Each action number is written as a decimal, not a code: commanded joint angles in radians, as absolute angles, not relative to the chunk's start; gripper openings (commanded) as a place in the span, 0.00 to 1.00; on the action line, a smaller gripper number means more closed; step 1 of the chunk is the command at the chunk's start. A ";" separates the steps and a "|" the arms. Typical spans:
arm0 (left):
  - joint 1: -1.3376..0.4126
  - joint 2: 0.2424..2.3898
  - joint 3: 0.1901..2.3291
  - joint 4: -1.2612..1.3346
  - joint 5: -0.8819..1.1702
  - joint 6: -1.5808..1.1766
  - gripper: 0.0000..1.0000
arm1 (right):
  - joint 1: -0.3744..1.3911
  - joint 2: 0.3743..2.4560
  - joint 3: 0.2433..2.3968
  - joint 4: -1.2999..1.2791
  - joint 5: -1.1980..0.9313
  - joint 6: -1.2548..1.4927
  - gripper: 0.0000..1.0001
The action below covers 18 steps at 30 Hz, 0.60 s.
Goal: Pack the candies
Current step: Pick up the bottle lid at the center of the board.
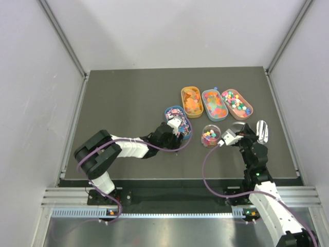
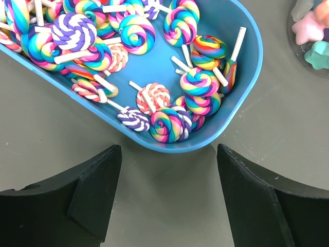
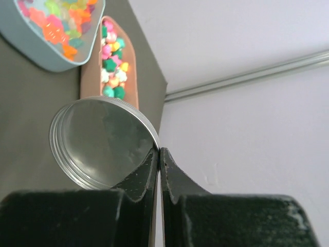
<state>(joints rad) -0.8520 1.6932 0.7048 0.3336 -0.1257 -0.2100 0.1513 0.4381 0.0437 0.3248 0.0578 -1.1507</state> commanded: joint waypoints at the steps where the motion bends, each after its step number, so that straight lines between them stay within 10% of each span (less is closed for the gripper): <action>1: -0.847 1.743 0.640 0.169 -0.087 -0.239 0.80 | 0.169 0.445 -0.080 0.458 0.012 -1.190 0.00; 18: -0.847 1.710 0.594 0.225 -0.074 -0.235 0.80 | 0.193 0.724 -0.021 0.760 0.049 -1.183 0.00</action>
